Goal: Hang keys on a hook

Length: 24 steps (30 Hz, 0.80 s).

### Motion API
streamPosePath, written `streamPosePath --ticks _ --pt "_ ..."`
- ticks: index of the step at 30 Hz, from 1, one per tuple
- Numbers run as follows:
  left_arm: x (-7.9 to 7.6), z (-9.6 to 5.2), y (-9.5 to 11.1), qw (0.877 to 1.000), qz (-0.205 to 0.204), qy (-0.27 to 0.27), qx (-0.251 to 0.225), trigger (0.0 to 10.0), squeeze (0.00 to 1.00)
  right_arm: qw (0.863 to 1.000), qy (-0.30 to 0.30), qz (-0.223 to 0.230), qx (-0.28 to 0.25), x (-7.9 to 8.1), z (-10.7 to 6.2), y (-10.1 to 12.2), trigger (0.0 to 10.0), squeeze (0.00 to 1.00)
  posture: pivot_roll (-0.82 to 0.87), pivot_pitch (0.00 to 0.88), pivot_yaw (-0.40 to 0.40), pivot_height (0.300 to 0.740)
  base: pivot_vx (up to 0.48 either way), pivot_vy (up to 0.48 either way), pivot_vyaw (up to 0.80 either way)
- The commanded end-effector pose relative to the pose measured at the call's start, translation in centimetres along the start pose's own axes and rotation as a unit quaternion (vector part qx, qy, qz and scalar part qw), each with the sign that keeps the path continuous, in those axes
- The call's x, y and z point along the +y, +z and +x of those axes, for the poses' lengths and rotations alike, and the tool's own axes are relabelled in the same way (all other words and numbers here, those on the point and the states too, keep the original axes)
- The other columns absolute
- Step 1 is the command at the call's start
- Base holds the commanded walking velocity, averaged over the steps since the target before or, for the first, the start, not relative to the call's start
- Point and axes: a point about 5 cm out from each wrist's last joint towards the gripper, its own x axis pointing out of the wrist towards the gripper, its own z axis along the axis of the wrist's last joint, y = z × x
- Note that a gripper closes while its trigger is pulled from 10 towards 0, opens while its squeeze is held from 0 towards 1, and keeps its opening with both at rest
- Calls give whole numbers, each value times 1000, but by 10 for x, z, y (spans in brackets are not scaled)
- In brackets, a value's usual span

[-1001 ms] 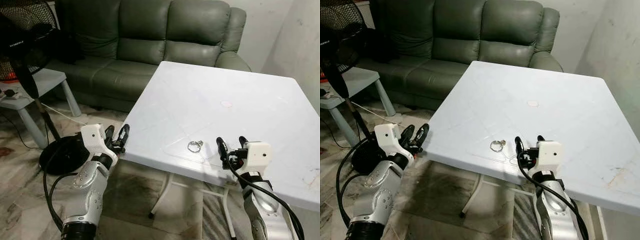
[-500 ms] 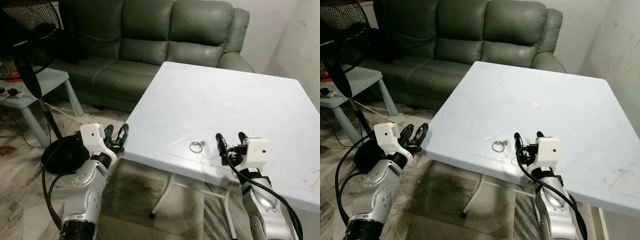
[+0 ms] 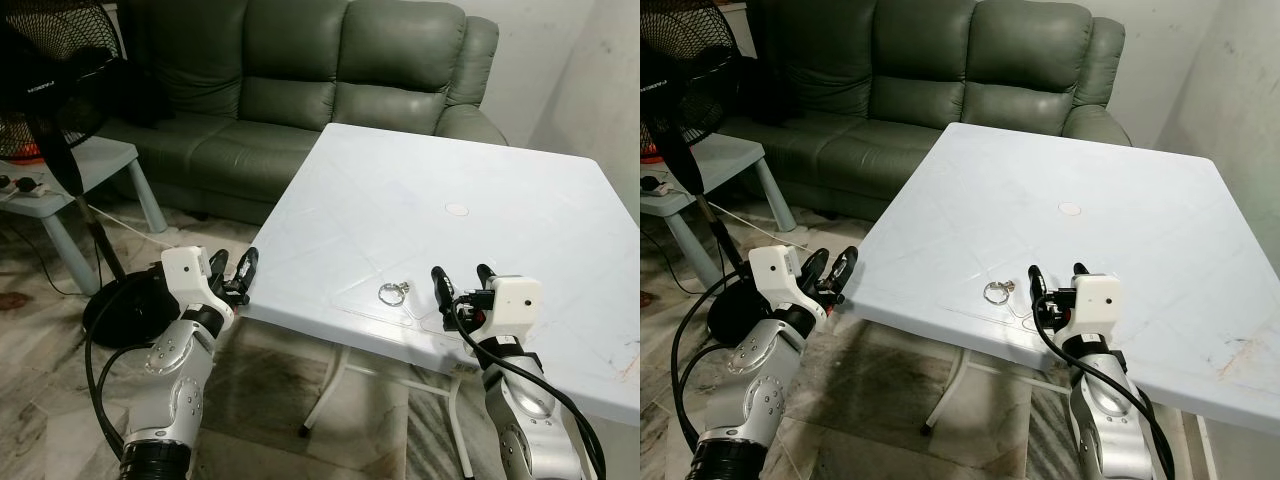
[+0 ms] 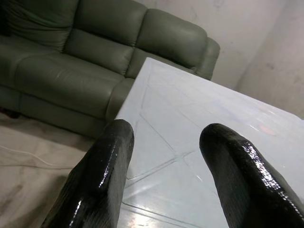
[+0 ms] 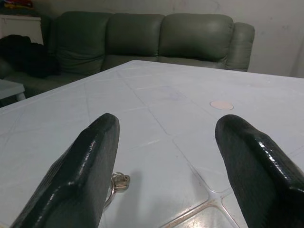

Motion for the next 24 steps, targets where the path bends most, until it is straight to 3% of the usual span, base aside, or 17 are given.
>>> streamPosePath --ticks 1,18,24 --pt "-3 2 1 1000 9 -7 -1 10000 0 1000 -3 0 -7 -2 2 3 10000 0 48 0 -20 740 0 0 0" --pt "-7 -2 -5 1000 11 -17 14 10000 0 1000 4 -8 -6 -3 3 4 10000 0 49 0 -20 740 0 0 0" --pt "-12 -4 -9 999 11 -28 20 10000 0 1000 19 -22 -4 -4 11 7 10000 0 49 0 -19 740 0 0 0"
